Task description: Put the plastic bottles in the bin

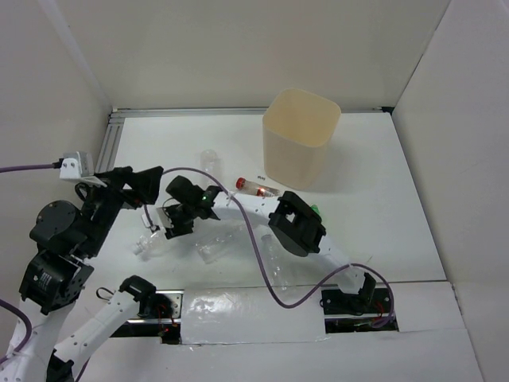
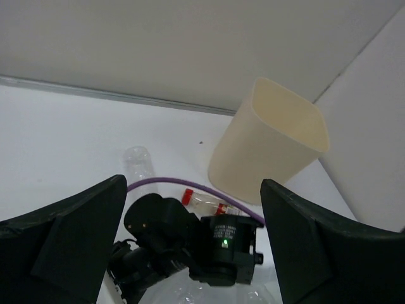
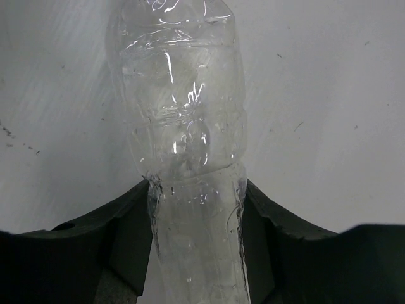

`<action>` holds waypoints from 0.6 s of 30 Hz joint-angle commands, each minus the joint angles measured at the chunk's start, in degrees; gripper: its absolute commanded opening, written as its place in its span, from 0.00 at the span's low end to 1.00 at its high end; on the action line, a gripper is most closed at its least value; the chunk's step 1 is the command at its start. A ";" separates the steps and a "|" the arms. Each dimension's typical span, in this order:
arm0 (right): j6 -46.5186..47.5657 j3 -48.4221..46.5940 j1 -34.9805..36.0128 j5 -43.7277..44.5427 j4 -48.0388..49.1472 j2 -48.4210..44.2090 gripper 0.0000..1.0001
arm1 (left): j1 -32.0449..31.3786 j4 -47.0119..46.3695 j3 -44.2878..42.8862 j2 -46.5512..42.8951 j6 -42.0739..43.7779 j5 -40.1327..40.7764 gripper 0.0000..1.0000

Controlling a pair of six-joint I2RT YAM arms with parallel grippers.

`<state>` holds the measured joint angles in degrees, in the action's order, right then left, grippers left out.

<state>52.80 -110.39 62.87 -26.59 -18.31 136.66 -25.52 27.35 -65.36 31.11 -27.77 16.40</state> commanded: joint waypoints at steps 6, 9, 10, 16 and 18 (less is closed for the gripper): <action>-13.94 -14.41 -10.65 -7.97 -3.76 -16.59 0.29 | 0.29 -15.21 -4.68 -2.37 7.55 -26.73 0.99; -17.45 -19.48 -15.48 -4.19 -3.05 -19.94 0.29 | 0.29 -16.46 -7.93 0.60 7.55 -33.61 0.99; -19.12 -21.34 -18.46 -1.56 -4.01 -20.46 0.29 | 0.29 -16.46 -9.59 3.05 7.55 -37.72 0.99; -22.99 -25.84 -30.33 7.16 -5.07 -24.50 0.32 | 0.29 -14.44 -7.42 8.87 10.10 -46.19 0.96; -26.77 -24.80 -37.16 6.38 -7.08 -26.69 0.34 | 0.29 -12.16 -3.74 12.28 12.91 -45.59 0.96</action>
<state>32.01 -135.46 30.89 -22.94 -22.70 111.85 -25.47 13.04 -72.88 38.72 -19.14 -24.43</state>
